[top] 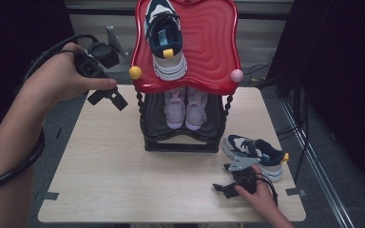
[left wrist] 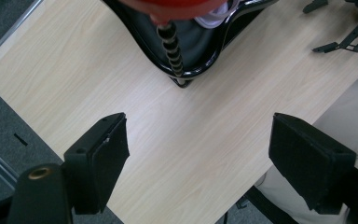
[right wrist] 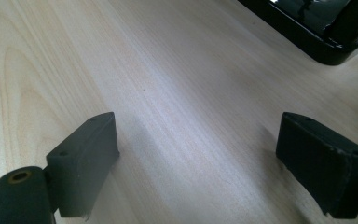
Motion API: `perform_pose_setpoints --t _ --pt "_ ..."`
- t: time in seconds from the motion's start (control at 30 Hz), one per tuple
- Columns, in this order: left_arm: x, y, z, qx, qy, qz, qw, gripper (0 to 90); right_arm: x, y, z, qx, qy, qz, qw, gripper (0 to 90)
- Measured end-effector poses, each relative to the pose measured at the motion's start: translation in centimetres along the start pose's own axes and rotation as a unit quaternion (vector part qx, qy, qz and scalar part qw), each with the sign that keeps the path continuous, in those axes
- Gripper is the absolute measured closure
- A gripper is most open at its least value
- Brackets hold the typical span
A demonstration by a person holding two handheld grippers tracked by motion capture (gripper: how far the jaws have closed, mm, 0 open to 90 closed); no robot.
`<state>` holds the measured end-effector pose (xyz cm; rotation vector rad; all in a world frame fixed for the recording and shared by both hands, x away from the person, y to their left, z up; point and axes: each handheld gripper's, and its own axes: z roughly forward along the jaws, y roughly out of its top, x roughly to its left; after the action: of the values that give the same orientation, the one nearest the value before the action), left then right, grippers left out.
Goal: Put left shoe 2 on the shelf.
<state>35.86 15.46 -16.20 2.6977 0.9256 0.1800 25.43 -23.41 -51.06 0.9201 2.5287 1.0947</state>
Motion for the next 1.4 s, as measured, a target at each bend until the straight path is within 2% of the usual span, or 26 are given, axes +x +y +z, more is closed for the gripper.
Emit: perform_pose_setpoints --t 0.17,0.47,0.8,1.4 --pt "0.3 -1.2 0.9 -0.010 0.001 -0.004 0.9999 20.0 0.0 0.0 0.0 0.000 0.000 0.000 1.0000 12.1" --pt "0.9 -2.9 3.3 -0.023 -0.012 -0.021 0.9995 20.6 0.0 0.0 0.0 0.000 0.000 0.002 1.0000 12.1" --pt "1.2 -4.1 6.5 -0.045 -0.020 -0.023 0.9985 21.7 0.0 0.0 0.0 -0.001 0.000 0.000 1.0000 12.1" --pt "1.0 -5.3 11.6 -0.045 -0.035 -0.031 0.9979 22.4 0.0 0.0 0.0 -0.003 0.000 0.000 1.0000 12.1"
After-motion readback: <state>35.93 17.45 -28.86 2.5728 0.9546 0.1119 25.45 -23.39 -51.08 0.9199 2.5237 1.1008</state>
